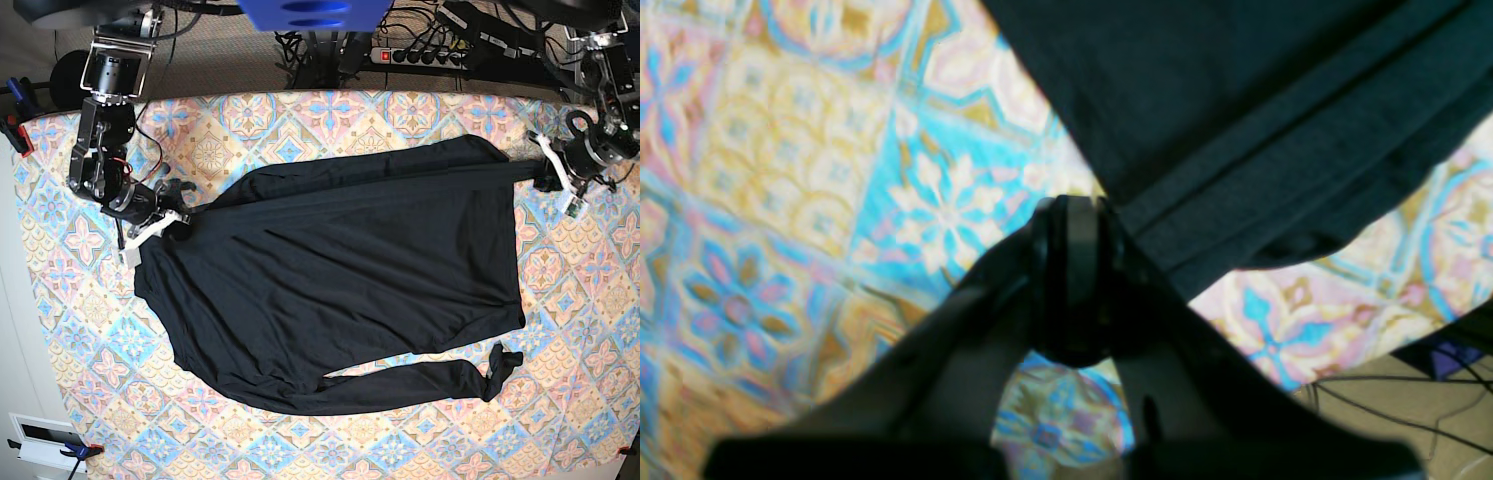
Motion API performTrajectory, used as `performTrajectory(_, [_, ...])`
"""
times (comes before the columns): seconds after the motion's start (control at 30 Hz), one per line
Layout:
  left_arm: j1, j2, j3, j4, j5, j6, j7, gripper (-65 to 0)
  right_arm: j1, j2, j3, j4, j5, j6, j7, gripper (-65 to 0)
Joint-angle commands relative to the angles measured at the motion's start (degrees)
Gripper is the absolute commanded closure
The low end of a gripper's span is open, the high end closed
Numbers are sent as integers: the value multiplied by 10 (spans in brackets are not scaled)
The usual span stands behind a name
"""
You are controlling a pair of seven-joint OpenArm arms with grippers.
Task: Layout the t-shirt on the table in an organized manner, then fold the t-shirt properly
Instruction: 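Pull both shoulder corners apart with both grippers to straighten the collar edge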
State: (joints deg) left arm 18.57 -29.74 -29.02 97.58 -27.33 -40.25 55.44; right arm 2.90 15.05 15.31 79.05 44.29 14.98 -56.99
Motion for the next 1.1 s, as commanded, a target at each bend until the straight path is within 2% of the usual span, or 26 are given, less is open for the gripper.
performTrajectory(0.0, [-1,-7,-6,7,11,2,-2,0,20,11,5,9,5,1,16,0])
performTrajectory(0.5, [-38,8,-6,11,24,2,-2,0,23,11,7,9,5,1,15,0])
performTrajectory(0.67, [-68,31,-6,11,26,2,-2,0,23,11,11,8,9,1,17,0])
performTrajectory(0.83, [-97,56,-5,11,27,2,-1,0,23,4,51,8,10,0,13,0])
performTrajectory(1.07, [-118,81,60,11,56,2,-1,0,23,-1,55,8,10,0,11,0])
